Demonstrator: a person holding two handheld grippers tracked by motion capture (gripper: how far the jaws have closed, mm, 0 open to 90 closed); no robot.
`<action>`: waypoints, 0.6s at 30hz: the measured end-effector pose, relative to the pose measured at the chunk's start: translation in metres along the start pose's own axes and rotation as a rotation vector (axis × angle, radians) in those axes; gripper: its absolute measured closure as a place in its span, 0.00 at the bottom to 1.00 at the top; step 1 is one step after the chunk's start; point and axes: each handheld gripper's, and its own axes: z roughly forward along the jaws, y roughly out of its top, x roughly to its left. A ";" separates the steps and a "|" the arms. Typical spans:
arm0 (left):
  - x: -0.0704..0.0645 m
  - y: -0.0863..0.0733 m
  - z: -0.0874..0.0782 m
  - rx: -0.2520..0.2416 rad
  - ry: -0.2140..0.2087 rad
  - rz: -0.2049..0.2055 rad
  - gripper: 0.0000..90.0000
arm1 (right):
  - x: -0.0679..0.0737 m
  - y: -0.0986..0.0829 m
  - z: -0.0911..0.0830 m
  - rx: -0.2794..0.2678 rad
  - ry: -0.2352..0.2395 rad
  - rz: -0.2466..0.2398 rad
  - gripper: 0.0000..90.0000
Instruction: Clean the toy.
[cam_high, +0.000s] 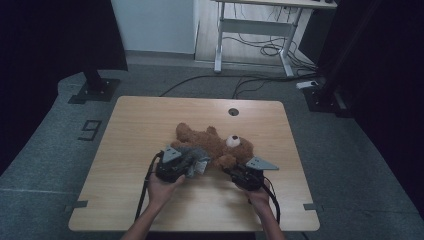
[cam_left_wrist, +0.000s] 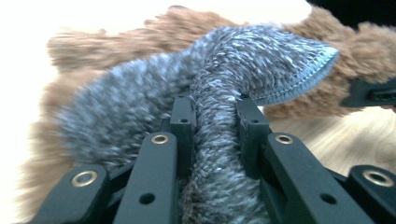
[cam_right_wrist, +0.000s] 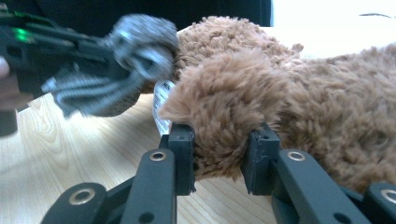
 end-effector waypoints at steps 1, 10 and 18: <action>0.005 -0.001 -0.005 -0.007 0.009 -0.008 0.81 | 0.000 0.000 0.000 0.001 0.001 -0.003 0.77; 0.051 -0.025 -0.033 0.015 0.117 -0.078 0.81 | 0.000 0.000 0.000 0.001 0.004 0.002 0.77; 0.036 0.000 -0.044 -0.059 0.061 -0.054 0.81 | 0.000 0.001 0.001 -0.003 0.007 0.009 0.77</action>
